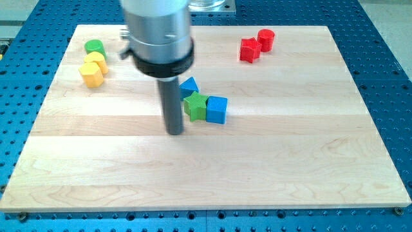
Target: Move the blue cube to the center of the board
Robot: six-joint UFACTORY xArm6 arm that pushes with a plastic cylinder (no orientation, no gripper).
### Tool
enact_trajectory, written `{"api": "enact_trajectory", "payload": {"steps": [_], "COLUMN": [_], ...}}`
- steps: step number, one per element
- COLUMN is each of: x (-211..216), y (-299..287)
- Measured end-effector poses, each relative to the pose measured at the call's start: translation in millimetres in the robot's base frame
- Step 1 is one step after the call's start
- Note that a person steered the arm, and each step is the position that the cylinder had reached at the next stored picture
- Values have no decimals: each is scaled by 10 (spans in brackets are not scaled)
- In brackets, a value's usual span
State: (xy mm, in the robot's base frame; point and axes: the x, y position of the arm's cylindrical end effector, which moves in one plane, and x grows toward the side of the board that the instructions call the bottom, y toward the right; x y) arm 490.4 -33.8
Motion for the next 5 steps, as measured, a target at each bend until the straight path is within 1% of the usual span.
{"api": "enact_trajectory", "payload": {"steps": [1,3,4,5], "x": [0,-118,319,-56], "y": [387,451,-328,-551]}}
